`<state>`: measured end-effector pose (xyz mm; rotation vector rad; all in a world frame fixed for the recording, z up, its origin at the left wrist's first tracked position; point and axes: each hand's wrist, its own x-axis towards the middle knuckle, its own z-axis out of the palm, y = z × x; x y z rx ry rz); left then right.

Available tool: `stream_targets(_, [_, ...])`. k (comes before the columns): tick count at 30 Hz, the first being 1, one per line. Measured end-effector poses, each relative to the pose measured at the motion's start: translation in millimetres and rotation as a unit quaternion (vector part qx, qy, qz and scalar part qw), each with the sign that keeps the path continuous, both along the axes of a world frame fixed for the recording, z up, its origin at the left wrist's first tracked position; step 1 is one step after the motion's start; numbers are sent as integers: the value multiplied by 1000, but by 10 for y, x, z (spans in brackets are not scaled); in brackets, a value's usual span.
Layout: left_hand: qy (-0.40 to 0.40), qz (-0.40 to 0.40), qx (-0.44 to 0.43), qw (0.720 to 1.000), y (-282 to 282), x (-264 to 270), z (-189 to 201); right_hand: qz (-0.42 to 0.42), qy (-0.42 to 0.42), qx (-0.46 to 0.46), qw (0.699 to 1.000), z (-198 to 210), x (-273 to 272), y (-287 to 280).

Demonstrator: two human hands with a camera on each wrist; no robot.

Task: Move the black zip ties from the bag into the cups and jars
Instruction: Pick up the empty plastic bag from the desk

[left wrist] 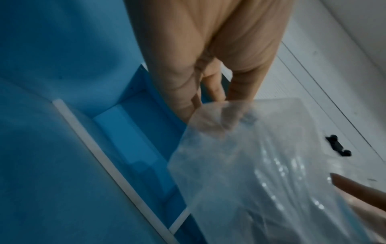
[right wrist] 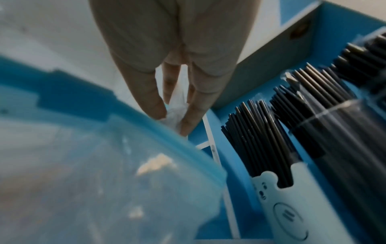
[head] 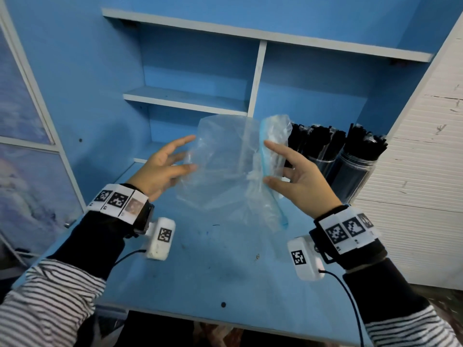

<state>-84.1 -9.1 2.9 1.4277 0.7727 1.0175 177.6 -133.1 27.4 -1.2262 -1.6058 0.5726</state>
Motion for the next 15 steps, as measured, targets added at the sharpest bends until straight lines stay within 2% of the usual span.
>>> stream_targets(3, [-44,24,8,999,3,46,43,-103,-118,10,988,-7,-36,64])
stream_targets(7, [21,28,98,995,-114,204,77,-148,-227,-26,962,-34,-178,180])
stream_targets(11, [61,43,176,982,-294,433,93,-128,-225,-9,966,-16,-374,278])
stream_targets(15, [80,53,227,969,-412,555,106,-95,-133,1,986,25,-535,256])
